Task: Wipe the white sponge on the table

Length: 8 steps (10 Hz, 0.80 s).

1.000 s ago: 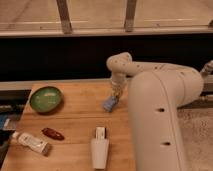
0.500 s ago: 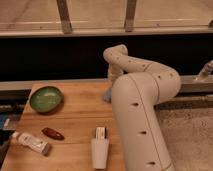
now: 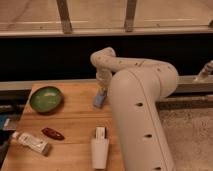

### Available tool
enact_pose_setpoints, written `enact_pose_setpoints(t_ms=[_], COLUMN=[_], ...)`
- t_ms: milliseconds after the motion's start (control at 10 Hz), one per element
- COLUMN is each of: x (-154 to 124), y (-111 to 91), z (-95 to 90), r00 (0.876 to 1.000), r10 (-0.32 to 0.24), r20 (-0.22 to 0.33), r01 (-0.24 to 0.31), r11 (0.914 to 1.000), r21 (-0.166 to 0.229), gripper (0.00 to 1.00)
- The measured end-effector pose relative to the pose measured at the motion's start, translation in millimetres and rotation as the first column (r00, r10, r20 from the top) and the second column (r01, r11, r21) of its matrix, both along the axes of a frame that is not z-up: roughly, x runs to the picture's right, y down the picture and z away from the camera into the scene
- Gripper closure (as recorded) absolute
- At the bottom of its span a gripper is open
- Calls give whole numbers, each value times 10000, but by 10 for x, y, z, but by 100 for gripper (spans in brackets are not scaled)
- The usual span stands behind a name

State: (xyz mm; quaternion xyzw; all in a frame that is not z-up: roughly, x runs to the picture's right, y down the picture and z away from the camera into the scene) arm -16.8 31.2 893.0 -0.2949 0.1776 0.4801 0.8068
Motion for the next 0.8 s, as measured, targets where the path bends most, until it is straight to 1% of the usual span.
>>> enact_pose_setpoints(t_ms=[200, 300, 400, 500, 700, 800], x=[-230, -241, -236, -180, -20, 128], y=[332, 420, 510, 599, 653, 647], z=[-294, -366, -436, -504, -521, -489], r00=[9975, 9971, 9974, 9985, 9999, 9996], r10=[-341, -373, -361, -268, 31, 260], r20=[611, 659, 629, 473, 141, -144], r01=[350, 387, 376, 279, -27, -265], r11=[9993, 9991, 9991, 9993, 9995, 9990], r21=[-136, -192, -216, -242, -303, -346], gripper=[100, 100, 100, 100, 100, 100])
